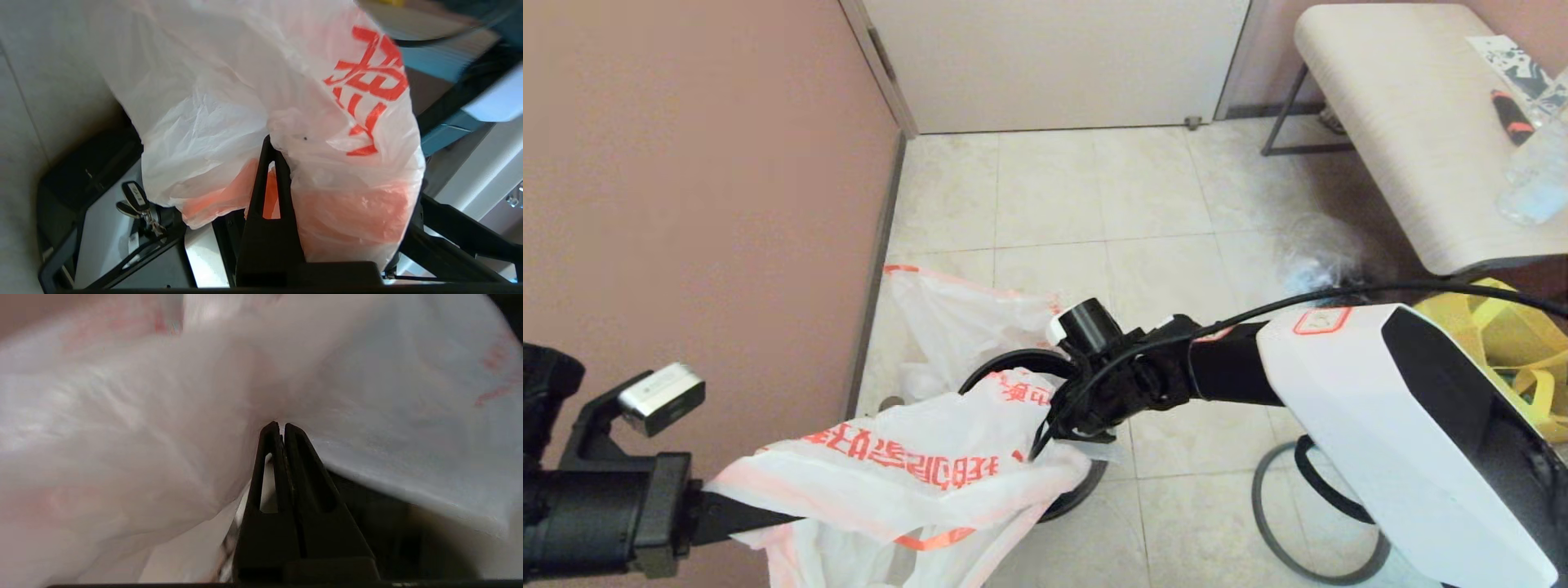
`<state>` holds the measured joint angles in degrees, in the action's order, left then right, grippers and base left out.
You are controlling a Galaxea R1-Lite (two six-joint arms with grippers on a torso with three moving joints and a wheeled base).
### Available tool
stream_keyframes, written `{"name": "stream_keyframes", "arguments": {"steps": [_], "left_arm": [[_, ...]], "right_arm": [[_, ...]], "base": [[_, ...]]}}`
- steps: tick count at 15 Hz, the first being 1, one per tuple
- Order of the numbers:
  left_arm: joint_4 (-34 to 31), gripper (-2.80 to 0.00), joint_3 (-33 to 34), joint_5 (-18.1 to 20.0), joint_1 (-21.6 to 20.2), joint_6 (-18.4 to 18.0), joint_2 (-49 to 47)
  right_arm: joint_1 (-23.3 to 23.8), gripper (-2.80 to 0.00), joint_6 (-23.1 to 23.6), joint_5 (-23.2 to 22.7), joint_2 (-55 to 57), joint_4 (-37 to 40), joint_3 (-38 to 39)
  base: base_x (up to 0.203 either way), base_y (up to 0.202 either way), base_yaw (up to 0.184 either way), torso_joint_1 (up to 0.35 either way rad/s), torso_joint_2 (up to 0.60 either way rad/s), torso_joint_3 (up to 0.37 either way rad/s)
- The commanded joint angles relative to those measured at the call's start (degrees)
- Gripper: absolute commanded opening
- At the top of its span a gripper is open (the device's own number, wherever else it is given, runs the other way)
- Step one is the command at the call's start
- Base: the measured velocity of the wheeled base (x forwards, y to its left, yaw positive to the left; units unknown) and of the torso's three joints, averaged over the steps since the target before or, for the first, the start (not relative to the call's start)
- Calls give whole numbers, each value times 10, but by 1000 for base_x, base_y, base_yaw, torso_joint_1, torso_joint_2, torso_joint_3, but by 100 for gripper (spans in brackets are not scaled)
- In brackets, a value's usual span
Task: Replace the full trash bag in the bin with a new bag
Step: Put the new garbage bag on the trash can
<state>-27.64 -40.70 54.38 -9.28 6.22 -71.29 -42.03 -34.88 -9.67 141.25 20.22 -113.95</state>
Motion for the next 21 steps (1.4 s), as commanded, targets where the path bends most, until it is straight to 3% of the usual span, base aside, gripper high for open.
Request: {"name": "stream_keyframes", "arguments": {"steps": [1,7,11,15,18,21], "left_arm": [[-2,-280,-1,4,-3,2,27],[0,-280,0,5,8,-1,0],[8,-280,-1,6,44,-1,-31],[61,-280,-12,6,86,4,-42],[64,-280,-37,5,91,11,-71],[71,-280,-54,2,88,11,-111]], "right_arm": [[3,-280,8,1,51,-72,0],[10,-280,25,21,109,-129,2],[0,-280,9,63,-6,-89,49],[-4,-280,-16,92,-167,-24,183],[13,-280,-29,136,-229,11,309],[27,-280,-59,147,-276,19,368]], "base": [[0,0,0,0,0,0],[0,0,0,0,0,0],[0,0,0,0,0,0],[0,0,0,0,0,0],[0,0,0,0,0,0],[0,0,0,0,0,0]]}}
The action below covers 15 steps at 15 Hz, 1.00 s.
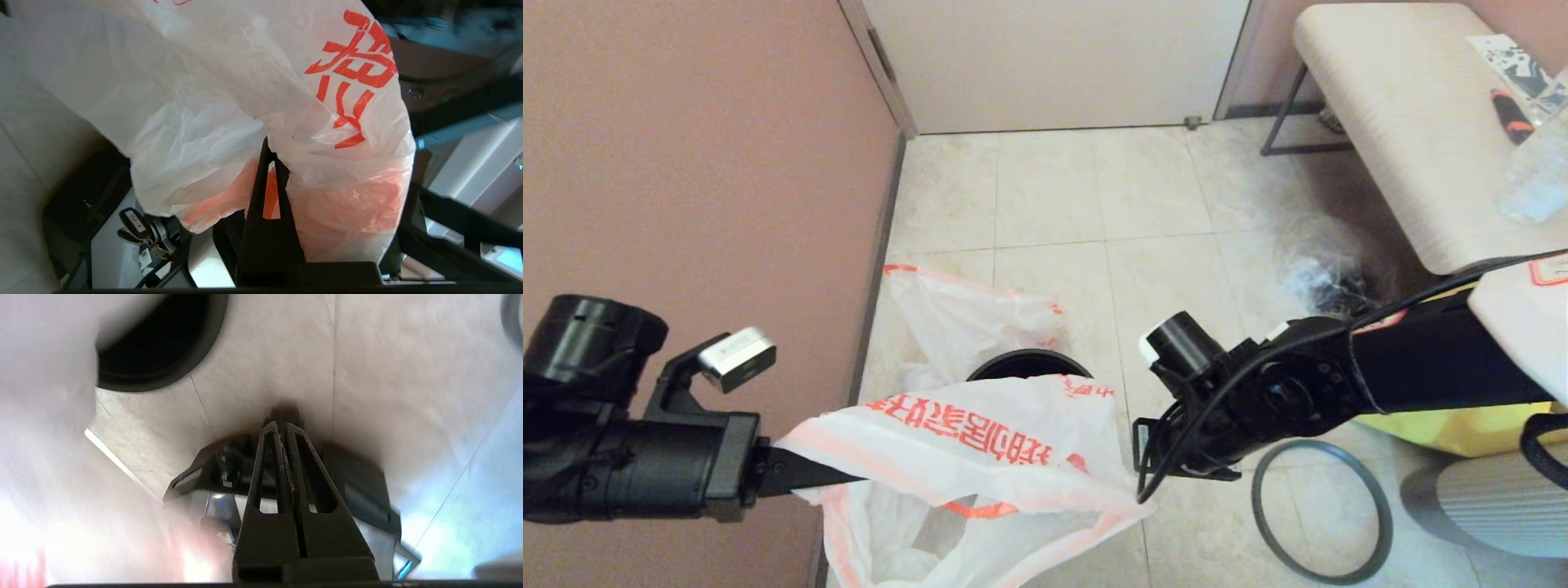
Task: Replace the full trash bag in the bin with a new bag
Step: Put the new garbage bag on the trash can
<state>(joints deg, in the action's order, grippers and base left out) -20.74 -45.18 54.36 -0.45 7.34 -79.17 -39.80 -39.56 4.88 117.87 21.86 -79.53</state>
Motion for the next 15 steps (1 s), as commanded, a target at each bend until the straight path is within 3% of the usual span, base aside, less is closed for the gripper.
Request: {"name": "stream_keyframes", "arguments": {"steps": [1,4,6,8,9,12,15], "left_arm": [[6,-280,-20,-3,0,0,-44],[1,-280,-29,-89,0,0,-50],[7,-280,-19,-111,-1,15,-41],[33,-280,-23,-115,-1,25,-48],[51,-280,-25,-119,1,49,-49],[107,-280,-37,-168,18,95,-55],[115,-280,-83,-198,41,113,-81]], "right_arm": [[9,-280,-14,-7,-48,2,24],[1,-280,18,-30,5,0,-5],[0,-280,15,-31,27,2,-36],[4,-280,-7,-53,-3,1,-4],[2,-280,-16,-68,-20,-4,13],[-5,-280,-37,-80,-55,-28,36],[-32,-280,-55,-106,-71,-52,51]], "base": [[0,0,0,0,0,0],[0,0,0,0,0,0],[0,0,0,0,0,0],[0,0,0,0,0,0],[0,0,0,0,0,0],[0,0,0,0,0,0],[0,0,0,0,0,0]]}}
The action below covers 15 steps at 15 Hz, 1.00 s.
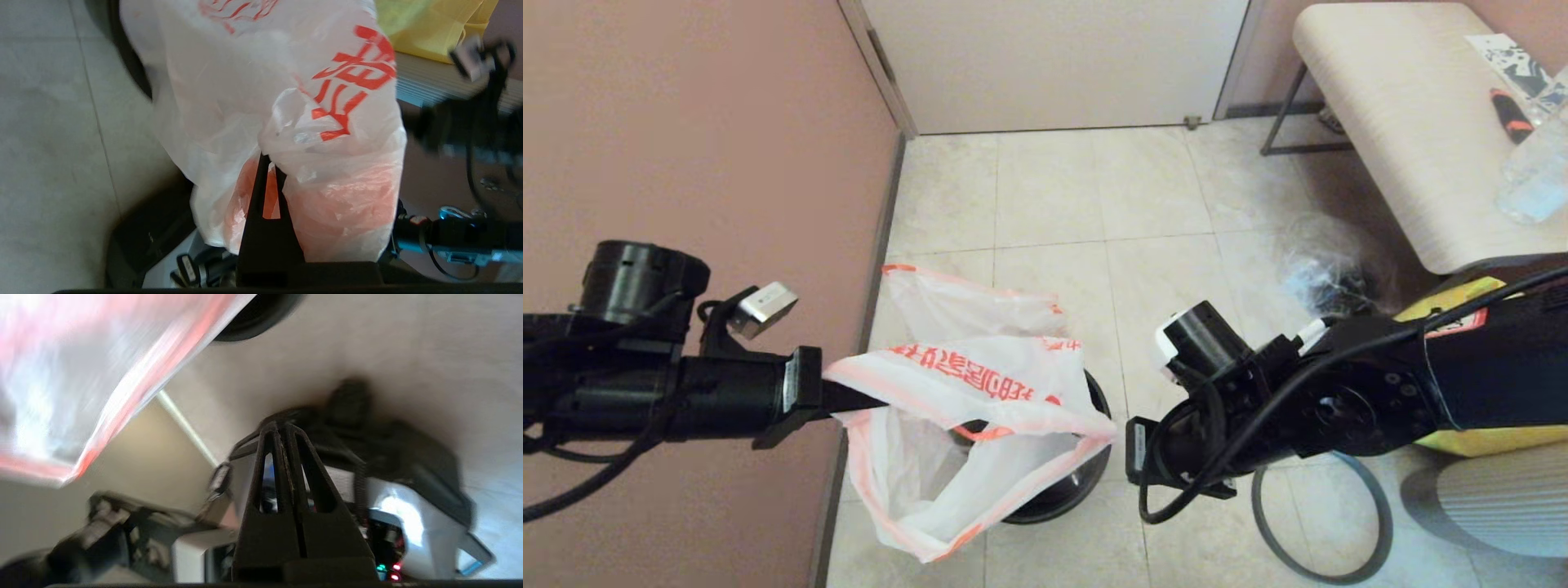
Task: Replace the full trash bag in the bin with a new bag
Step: Put the new garbage bag on the trash can
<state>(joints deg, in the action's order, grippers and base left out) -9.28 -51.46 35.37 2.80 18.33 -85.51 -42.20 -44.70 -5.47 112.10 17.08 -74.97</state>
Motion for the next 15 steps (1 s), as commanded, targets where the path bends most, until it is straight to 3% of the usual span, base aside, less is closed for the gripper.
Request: {"name": "stream_keyframes", "arguments": {"steps": [1,3,5,6,11,13,15], "left_arm": [[2,-280,-32,-23,12,5,-32],[25,-280,-47,-71,29,20,-53],[59,-280,-45,-90,48,23,-65],[68,-280,-46,-93,55,23,-70],[87,-280,-46,-112,58,23,-75],[88,-280,-46,-112,57,23,-76],[88,-280,-45,-112,57,30,-74]], "right_arm": [[-11,-280,-4,-3,-7,-24,5],[-19,-280,-6,-13,2,-58,5],[-26,-280,-6,-16,22,-91,1],[-30,0,-18,-17,29,-115,-2],[-37,0,-108,-23,65,-136,-67],[-40,0,-160,-51,71,-134,-71],[-39,0,-178,-77,82,-134,-74]], "base": [[0,0,0,0,0,0],[0,0,0,0,0,0],[0,0,0,0,0,0],[0,0,0,0,0,0],[0,0,0,0,0,0],[0,0,0,0,0,0],[0,0,0,0,0,0]]}}
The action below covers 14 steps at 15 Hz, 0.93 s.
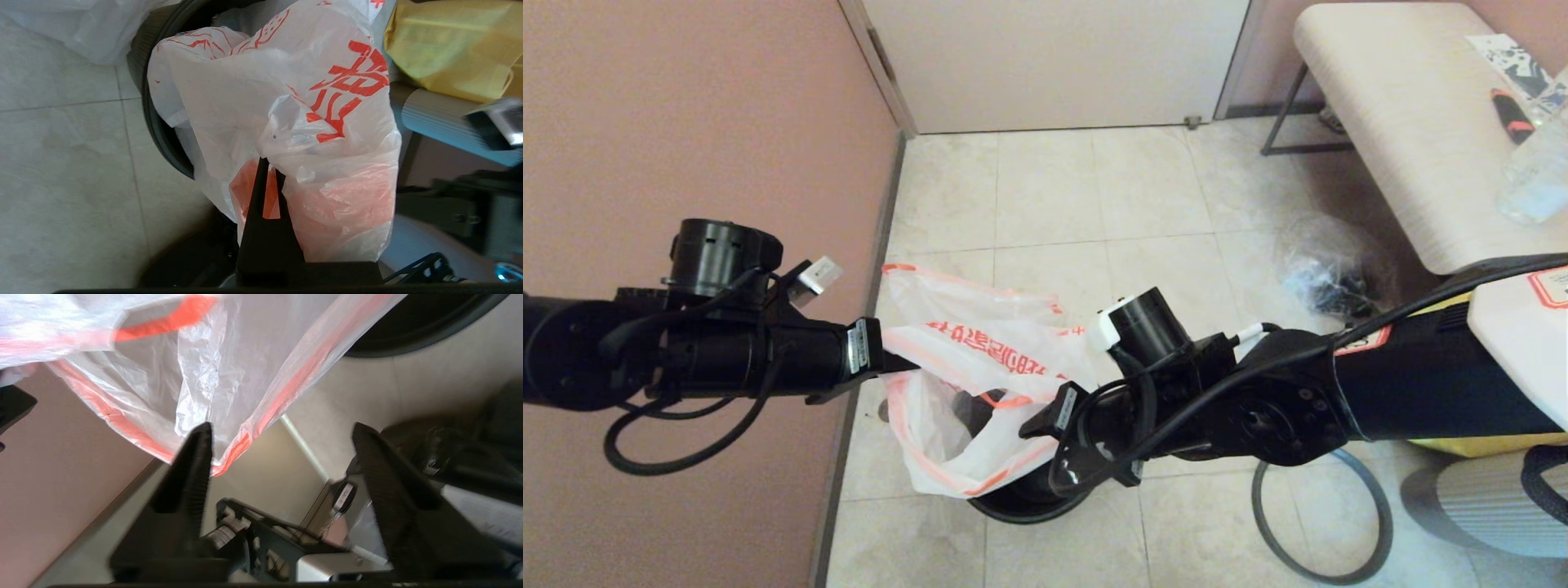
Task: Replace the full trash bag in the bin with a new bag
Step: Put the new garbage bag on the trash can
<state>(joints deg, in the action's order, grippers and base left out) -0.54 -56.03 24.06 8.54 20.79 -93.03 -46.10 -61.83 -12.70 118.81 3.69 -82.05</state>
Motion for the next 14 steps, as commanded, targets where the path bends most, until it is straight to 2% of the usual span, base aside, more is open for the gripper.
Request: {"name": "stream_keyframes", "arguments": {"steps": [1,5,10,11,14], "left_arm": [[1,-280,0,1,0,13,2],[8,-280,1,1,-4,14,2],[8,-280,7,1,-15,14,10],[8,-280,7,2,-18,14,13],[11,-280,3,2,-24,14,14]], "right_arm": [[0,0,-10,-5,26,2,-10],[-18,0,-21,-8,46,14,-18],[-7,0,-21,-8,81,13,-54],[-8,-280,-20,-8,87,11,-55],[-12,-280,-17,-8,115,10,-64]], "base": [[0,0,0,0,0,0],[0,0,0,0,0,0],[0,0,0,0,0,0],[0,0,0,0,0,0],[0,0,0,0,0,0]]}}
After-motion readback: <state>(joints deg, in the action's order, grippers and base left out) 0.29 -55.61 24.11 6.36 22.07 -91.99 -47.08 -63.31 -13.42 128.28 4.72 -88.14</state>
